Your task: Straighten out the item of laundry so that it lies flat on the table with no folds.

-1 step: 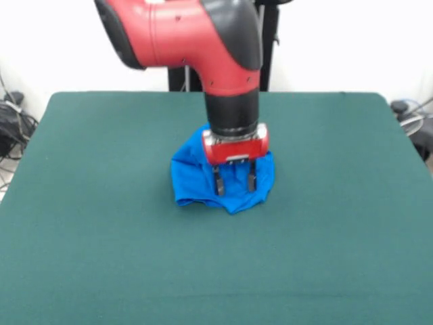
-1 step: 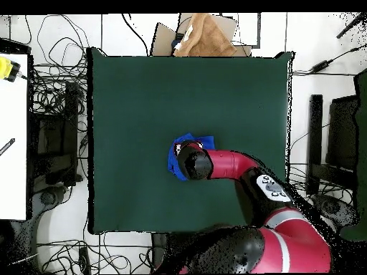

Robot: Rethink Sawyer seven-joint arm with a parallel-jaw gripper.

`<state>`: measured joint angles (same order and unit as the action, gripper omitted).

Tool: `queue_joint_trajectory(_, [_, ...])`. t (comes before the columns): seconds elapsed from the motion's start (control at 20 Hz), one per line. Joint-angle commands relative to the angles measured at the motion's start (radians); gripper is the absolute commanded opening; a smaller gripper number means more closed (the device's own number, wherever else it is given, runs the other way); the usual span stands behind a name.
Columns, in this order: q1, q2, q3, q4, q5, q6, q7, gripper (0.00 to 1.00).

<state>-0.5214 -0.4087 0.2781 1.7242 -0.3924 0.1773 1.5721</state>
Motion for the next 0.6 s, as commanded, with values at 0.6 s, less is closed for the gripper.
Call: queue_joint_trajectory(0.6, [-0.070, 0.223, 0.143, -0.150, -0.206, 0.162, -0.137, 1.00])
